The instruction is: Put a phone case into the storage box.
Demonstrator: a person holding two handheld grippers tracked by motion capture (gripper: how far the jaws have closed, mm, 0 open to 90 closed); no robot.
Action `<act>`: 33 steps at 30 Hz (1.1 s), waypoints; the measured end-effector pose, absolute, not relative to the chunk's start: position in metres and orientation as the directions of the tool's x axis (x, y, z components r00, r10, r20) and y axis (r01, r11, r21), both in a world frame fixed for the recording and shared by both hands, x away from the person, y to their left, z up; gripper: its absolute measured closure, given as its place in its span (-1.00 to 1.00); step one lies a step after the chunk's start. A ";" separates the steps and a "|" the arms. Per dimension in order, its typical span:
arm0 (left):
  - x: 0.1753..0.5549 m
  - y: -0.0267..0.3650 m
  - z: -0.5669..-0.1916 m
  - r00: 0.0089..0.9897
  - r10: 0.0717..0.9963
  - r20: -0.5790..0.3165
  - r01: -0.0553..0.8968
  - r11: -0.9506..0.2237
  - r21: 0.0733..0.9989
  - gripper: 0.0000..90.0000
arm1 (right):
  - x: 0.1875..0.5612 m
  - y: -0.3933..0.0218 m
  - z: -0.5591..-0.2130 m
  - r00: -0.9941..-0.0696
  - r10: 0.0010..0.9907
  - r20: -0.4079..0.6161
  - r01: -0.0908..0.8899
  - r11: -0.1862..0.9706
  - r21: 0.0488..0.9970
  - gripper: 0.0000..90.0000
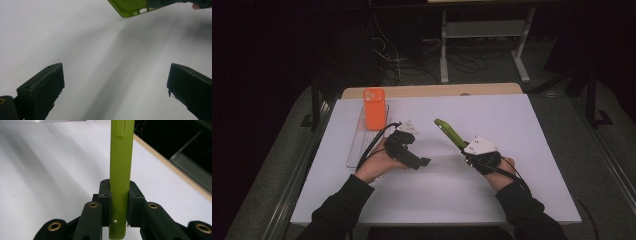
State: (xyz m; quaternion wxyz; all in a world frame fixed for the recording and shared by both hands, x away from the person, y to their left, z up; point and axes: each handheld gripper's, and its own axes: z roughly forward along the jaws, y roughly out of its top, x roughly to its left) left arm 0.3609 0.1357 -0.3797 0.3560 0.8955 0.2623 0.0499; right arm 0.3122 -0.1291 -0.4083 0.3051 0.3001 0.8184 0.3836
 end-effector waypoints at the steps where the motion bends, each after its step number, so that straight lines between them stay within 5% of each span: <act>1: 0.362 0.136 -0.380 0.859 0.504 -0.092 0.431 -0.615 0.660 -0.98 | 0.313 -0.130 -0.408 -0.632 0.737 -0.238 0.279 0.504 0.818 0.68; 9: 0.362 0.139 -0.378 0.845 0.528 -0.083 0.437 -0.594 0.675 -0.98 | 0.321 -0.138 -0.407 -0.620 0.785 0.006 0.415 0.321 0.852 0.68; 33: 0.381 0.121 -0.355 0.811 0.546 -0.212 0.463 -0.377 0.802 -0.98 | 0.315 -0.120 -0.406 -0.652 0.757 0.047 0.407 0.297 0.864 0.68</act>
